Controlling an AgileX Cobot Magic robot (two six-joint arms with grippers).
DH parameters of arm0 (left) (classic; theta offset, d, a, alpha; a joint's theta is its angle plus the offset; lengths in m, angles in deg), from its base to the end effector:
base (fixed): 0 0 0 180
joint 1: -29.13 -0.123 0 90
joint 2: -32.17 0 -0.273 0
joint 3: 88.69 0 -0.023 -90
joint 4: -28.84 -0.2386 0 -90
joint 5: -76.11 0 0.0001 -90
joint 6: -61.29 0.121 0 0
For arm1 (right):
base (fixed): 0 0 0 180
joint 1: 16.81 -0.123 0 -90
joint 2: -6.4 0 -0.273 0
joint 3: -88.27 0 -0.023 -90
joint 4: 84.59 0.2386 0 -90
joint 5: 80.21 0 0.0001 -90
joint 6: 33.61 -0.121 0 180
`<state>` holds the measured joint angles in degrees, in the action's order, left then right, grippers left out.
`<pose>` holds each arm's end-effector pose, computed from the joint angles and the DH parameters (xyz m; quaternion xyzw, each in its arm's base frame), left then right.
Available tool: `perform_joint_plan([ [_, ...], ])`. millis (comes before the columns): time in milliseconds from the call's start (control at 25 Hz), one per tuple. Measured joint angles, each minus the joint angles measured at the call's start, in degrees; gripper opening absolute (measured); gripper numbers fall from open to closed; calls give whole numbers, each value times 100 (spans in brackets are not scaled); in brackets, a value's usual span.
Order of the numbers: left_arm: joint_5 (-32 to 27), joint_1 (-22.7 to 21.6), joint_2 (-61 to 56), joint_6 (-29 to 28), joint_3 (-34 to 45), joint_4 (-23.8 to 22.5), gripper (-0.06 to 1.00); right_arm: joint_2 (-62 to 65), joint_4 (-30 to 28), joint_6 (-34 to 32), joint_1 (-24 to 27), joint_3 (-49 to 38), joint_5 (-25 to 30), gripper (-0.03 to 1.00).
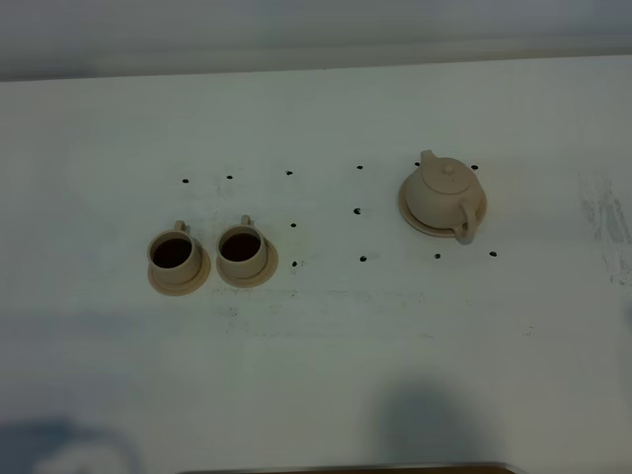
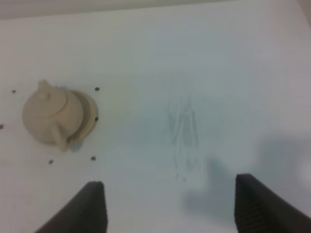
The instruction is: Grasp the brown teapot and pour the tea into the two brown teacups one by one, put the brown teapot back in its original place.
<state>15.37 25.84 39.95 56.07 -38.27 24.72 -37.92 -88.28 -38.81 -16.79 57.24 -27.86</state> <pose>0.0254 0.0091 0.2468 -0.0647 0.8584 0.0274 0.5082 0.1253 -0.0062 0.3225 0.0344 0.8965 -0.0116 0.4415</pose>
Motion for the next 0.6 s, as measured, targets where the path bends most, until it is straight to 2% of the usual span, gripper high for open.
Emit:
perform_joint_plan([
  [360, 0, 0, 0, 0, 0, 0, 30, 1250, 60, -126, 0, -681, 645, 51],
  [600, 0, 0, 0, 0, 0, 0, 30, 2058, 54, -148, 0, -1170, 840, 51],
])
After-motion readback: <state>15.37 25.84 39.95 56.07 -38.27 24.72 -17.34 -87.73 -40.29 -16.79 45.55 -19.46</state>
